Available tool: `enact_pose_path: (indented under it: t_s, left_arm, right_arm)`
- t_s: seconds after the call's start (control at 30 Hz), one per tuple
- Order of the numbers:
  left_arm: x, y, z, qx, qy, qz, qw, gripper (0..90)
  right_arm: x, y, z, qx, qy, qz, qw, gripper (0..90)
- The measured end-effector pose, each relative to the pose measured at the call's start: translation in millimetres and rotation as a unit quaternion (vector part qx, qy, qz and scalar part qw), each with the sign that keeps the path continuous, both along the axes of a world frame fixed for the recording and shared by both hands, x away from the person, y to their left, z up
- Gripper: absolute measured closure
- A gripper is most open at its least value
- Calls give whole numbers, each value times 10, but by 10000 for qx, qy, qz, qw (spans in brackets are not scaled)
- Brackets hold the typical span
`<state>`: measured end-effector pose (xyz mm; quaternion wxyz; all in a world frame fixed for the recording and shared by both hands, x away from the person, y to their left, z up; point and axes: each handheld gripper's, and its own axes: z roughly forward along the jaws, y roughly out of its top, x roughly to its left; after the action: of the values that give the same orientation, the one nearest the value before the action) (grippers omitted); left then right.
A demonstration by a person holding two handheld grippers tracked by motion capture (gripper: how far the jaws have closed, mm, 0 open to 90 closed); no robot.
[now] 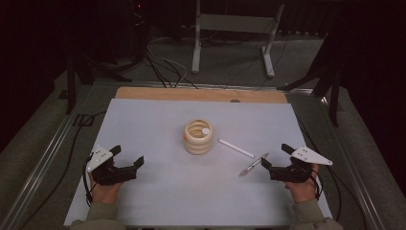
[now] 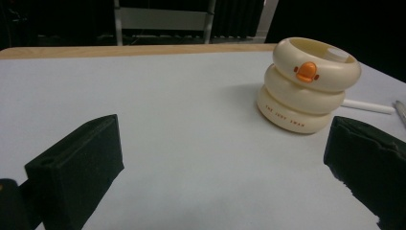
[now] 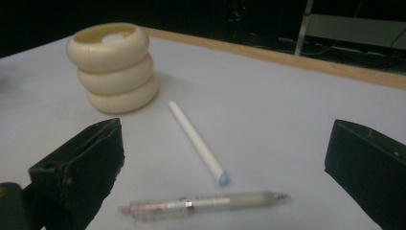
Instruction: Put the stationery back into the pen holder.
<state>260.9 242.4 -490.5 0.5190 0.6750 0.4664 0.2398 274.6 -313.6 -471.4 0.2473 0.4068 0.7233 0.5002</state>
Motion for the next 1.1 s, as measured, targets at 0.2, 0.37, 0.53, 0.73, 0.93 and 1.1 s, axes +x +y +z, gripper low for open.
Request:
enact_pose_path:
  t_s: [0.2, 0.37, 0.53, 0.73, 0.93, 1.1]
  left_arm:
    - [32, -1, -59, 85, 60, 23, 9999, 1]
    - [35, -11, -71, 75, 53, -8, 10000, 1]
    - [38, 0, -86, 26, 56, 19, 10000, 1]
    - [44, 5, -98, 10, 80, -4, 10000, 1]
    - [51, -4, -103, 29, 94, -31, 9999, 1]
    - [45, 20, -101, -9, 86, 15, 10000, 1]
  right_arm:
    - [204, 105, 187, 221, 117, 164, 9996, 0]
    - [377, 227, 305, 137, 292, 331, 9989, 0]
    - [568, 344, 359, 241, 528, 605, 9965, 0]
    - [764, 529, 453, -10, 685, 737, 9949, 0]
    - [943, 673, 480, -203, 867, 838, 9925, 47]
    - [1086, 767, 413, -362, 1124, 863, 9892, 58]
